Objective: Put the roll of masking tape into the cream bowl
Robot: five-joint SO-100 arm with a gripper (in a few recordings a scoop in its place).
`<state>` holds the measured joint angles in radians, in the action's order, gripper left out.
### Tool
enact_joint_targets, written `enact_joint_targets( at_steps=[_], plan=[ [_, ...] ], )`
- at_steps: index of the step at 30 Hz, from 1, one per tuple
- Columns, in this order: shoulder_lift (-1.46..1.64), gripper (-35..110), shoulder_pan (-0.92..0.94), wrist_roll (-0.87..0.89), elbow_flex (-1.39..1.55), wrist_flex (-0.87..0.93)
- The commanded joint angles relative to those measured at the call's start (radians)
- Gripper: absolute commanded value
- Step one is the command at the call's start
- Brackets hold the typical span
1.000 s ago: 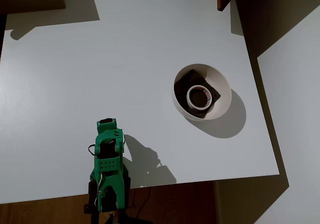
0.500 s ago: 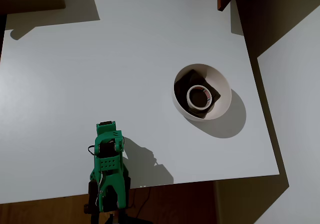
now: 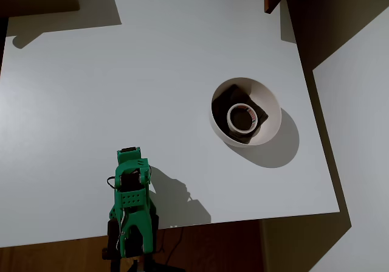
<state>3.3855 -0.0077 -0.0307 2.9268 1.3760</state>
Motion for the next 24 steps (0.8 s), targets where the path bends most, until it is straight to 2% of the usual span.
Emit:
enact_joint_targets(
  at_steps=[1,24],
  plan=[
    [0.005,-6,-0.009,-0.009,-0.012,0.006],
    [0.005,-8,-0.009,-0.009,-0.012,0.006]
  ],
)
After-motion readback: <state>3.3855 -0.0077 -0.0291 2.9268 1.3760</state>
